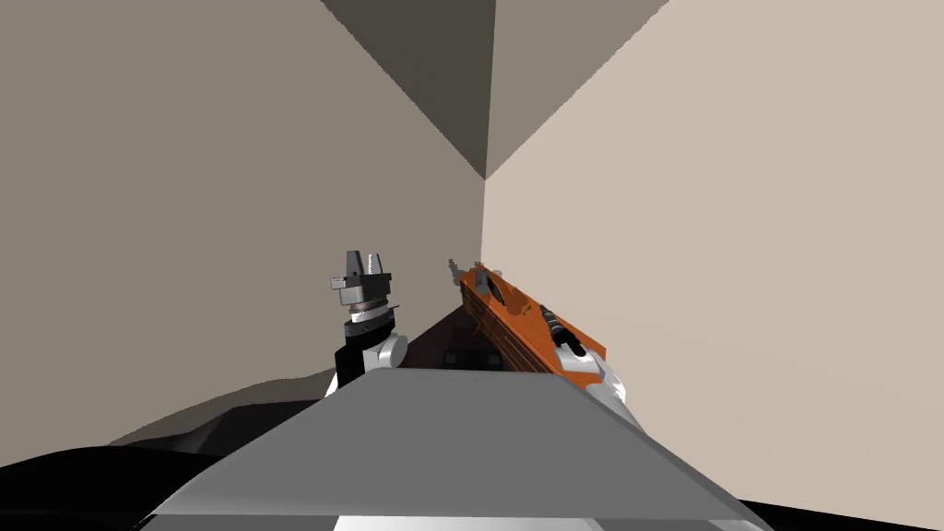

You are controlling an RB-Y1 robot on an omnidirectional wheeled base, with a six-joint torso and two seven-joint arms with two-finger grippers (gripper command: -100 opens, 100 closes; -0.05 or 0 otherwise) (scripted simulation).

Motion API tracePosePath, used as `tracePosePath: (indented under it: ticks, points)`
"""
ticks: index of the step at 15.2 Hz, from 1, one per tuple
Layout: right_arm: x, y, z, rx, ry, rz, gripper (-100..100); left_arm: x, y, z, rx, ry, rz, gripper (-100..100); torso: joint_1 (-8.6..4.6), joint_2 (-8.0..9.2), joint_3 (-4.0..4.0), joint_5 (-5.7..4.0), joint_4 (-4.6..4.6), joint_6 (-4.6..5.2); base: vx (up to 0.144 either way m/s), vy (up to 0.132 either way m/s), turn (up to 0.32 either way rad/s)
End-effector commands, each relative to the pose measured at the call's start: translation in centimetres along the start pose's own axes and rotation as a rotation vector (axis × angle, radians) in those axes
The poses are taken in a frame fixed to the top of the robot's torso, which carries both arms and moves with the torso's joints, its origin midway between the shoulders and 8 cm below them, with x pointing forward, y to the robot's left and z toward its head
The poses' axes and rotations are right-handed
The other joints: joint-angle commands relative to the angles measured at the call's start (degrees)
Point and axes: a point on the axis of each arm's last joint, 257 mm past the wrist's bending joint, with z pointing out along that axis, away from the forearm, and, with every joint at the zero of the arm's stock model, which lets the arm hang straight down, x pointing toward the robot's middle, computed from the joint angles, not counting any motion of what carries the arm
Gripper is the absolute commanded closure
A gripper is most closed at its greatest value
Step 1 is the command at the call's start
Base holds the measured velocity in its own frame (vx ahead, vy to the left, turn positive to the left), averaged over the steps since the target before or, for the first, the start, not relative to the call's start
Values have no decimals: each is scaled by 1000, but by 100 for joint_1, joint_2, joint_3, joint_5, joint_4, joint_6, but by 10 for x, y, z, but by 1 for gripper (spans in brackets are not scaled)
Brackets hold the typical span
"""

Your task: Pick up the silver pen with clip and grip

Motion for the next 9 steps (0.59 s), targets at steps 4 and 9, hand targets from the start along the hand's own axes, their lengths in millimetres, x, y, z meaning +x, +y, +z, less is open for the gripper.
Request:
tracePosePath:
  ticks: [4, 9]
  points:
    - [0, -45, 3, 113, 19, -20, -100, 0, 0, 0, 0, 0, 0, 0, -1, 2, 1, 0, 0, 0, 32, 13, 148]
    - [-4, -112, 2, 294, 46, -50, -100, 0, 0, 0, 0, 0, 0, 0, -3, -1, -1, 0, -1, 2, 43, 11, 258]
